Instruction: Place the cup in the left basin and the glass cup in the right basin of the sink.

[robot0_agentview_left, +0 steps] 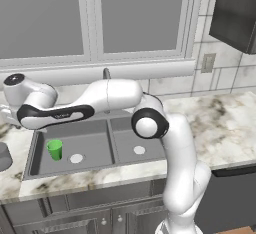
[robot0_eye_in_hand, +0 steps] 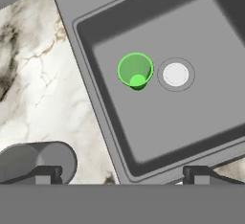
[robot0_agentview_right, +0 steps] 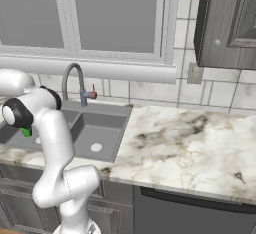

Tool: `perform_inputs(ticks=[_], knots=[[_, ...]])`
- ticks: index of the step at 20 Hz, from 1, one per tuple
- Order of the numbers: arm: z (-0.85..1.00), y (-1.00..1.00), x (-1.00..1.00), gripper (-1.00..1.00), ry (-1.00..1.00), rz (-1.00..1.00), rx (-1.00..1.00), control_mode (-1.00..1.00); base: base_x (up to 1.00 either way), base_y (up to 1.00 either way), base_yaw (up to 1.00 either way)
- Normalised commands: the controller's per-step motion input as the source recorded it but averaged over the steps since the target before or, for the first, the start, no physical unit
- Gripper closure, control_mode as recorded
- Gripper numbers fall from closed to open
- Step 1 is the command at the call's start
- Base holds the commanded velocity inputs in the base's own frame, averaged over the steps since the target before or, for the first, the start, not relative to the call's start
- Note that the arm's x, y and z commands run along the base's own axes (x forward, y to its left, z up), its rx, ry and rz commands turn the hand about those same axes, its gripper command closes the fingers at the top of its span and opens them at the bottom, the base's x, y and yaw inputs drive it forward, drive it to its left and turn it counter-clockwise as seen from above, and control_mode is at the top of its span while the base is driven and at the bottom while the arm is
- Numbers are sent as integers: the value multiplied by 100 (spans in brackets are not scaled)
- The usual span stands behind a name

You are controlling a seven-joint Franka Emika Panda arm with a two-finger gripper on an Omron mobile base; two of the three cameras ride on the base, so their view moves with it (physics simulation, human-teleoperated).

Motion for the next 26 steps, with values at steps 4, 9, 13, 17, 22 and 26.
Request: perform_inputs(ticks=[4, 9, 13, 17, 22, 26], knots=[[0, 7, 0, -100, 0, 0, 13, -100, 0, 0, 0], [-5, 11, 2, -100, 0, 0, 7, -100, 0, 0, 0], [-7, 13, 10, -100, 0, 1, 1, -100, 0, 0, 0], [-6, 16, 12, -100, 0, 2, 0, -100, 0, 0, 0], [0, 22, 11, -100, 7, 6, 0, -100, 0, 0, 0], [0, 29, 8, -100, 9, 10, 0, -100, 0, 0, 0]])
